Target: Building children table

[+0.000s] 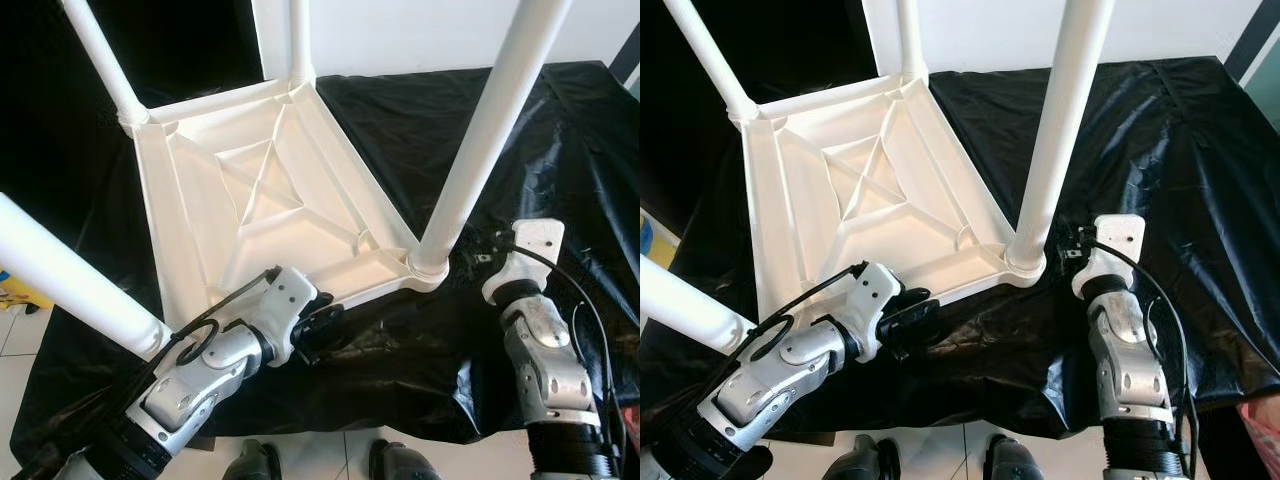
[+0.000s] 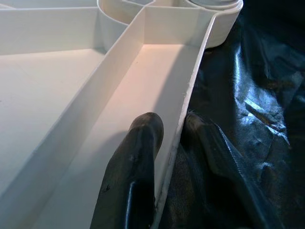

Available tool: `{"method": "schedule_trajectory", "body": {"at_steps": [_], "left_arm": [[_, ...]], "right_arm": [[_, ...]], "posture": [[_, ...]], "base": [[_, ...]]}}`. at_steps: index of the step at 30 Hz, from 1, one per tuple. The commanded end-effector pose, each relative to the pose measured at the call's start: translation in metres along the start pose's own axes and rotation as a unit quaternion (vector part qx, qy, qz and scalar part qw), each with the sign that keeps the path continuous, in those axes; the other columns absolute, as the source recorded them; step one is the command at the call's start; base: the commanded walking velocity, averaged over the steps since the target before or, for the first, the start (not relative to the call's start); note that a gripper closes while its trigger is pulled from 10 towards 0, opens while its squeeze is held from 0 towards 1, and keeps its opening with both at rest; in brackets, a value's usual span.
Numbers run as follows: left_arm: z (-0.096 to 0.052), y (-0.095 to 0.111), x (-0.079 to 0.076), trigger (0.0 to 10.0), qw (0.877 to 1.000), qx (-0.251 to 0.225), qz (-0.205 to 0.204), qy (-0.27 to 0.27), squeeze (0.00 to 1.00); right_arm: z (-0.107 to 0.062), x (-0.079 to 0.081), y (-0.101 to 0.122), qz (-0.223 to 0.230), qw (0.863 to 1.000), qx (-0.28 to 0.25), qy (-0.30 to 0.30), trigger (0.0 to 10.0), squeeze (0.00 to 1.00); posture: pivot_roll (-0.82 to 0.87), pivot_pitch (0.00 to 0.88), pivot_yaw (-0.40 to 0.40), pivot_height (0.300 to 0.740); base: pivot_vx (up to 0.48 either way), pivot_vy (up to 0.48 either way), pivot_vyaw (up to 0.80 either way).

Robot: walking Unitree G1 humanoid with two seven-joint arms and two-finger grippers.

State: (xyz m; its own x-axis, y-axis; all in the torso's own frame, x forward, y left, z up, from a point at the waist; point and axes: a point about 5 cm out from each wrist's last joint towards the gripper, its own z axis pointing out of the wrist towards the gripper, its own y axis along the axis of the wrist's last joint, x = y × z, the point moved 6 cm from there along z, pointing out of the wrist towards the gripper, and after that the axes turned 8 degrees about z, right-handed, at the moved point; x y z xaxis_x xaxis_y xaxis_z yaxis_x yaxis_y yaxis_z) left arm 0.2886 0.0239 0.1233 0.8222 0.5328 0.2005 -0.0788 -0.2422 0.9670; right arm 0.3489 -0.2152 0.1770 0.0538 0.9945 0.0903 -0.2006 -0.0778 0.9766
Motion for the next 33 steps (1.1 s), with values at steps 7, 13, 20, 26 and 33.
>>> {"method": "schedule_trajectory", "body": {"at_steps": [7, 13, 20, 26, 33], "left_arm": [[0.0, 0.048, -0.003, 10.0, 0.994, -0.094, 0.057, -0.019, 0.0], [-0.003, 0.044, -0.015, 10.0, 0.993, -0.087, 0.05, -0.056, 0.0], [-0.003, 0.046, -0.018, 10.0, 0.992, -0.091, 0.06, -0.068, 0.0], [-0.001, 0.041, -0.02, 10.0, 0.992, -0.078, 0.053, -0.078, 1.0], [-0.001, 0.039, -0.02, 10.0, 0.991, -0.064, 0.091, -0.077, 0.0]], "right_arm": [[-0.002, 0.001, -0.003, 0.005, 0.999, -0.012, -0.033, 10.0, 0.0], [-0.007, 0.02, -0.012, 0.011, 1.0, 0.001, -0.007, 10.0, 0.0], [-0.007, 0.023, -0.012, 0.012, 1.0, -0.001, -0.005, 10.0, 0.0], [-0.007, 0.021, -0.011, 0.01, 1.0, -0.003, -0.009, 10.0, 0.0], [-0.008, 0.02, -0.01, 0.009, 1.0, -0.005, -0.012, 10.0, 0.0]], "posture": [[-0.12, 0.201, 0.031, 0.74], [-0.11, 0.193, 0.038, 0.74], [-0.12, 0.196, 0.043, 0.74], [-0.12, 0.199, 0.047, 0.74], [-0.12, 0.199, 0.048, 0.74]], "base": [[0.0, 0.0, 0.0], [-0.049, 0.0, 0.0], [-0.042, 0.0, 0.0], [0.0, 0.0, 0.0], [0.0, 0.0, 0.0]]}}
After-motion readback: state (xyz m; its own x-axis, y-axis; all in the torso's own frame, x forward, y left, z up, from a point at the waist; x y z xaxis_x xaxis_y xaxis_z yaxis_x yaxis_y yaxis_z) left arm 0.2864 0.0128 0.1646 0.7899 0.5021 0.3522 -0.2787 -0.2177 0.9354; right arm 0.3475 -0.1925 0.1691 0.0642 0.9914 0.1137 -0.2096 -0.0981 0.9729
